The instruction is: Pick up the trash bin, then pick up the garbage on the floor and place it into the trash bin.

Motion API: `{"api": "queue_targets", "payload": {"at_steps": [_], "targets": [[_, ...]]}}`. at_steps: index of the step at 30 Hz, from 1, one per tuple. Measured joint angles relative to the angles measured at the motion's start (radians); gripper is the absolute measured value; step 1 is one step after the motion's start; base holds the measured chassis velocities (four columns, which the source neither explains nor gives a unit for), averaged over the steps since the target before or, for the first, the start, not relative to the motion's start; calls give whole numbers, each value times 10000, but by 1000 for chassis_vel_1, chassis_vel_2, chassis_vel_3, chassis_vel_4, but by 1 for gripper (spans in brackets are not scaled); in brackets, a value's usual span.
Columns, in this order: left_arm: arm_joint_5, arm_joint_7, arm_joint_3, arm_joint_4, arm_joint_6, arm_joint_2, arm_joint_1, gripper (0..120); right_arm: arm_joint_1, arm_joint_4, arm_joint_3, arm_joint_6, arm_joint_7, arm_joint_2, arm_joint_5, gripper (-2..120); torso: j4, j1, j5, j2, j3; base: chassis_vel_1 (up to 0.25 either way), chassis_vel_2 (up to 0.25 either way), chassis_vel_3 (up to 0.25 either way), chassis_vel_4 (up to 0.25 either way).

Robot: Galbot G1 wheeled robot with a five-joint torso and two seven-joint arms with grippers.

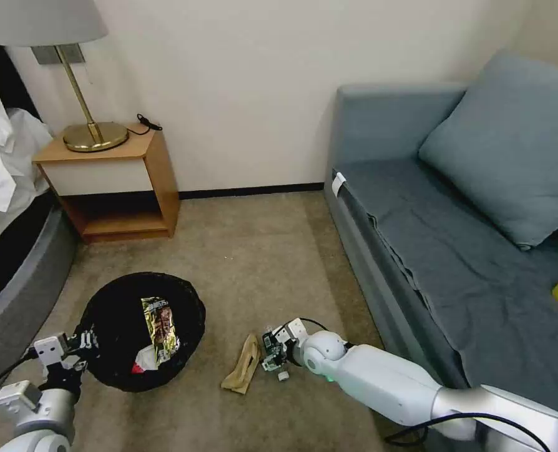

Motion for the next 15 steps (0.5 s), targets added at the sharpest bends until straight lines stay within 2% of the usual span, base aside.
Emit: {"api": "queue_targets", "payload": {"at_steps": [7, 10, 12, 14, 15], "targets": [[-50, 2, -119, 70, -2, 67, 33, 5, 20, -909, 84, 462, -315, 276, -659, 98, 0, 0, 1, 0, 0, 0, 0, 0, 0], [-76, 4, -157, 93, -4, 92, 18, 5, 20, -986, 117, 541, -356, 286, -732, 91, 0, 0, 0, 0, 0, 0, 0, 0, 0], [-99, 8, -171, 122, -5, 120, -31, 5, -5, -1029, 185, 624, -399, 283, -783, 79, 0, 0, 1, 0, 0, 0, 0, 0, 0], [-100, 9, -167, 128, -4, 122, -45, 5, -20, -1033, 204, 638, -403, 281, -794, 76, 0, 0, 1, 0, 0, 0, 0, 0, 0], [-103, 10, -153, 133, -5, 123, -63, 5, -45, -1031, 239, 659, -406, 272, -807, 70, 0, 1, 0, 0, 0, 0, 0, 0, 0]]}}
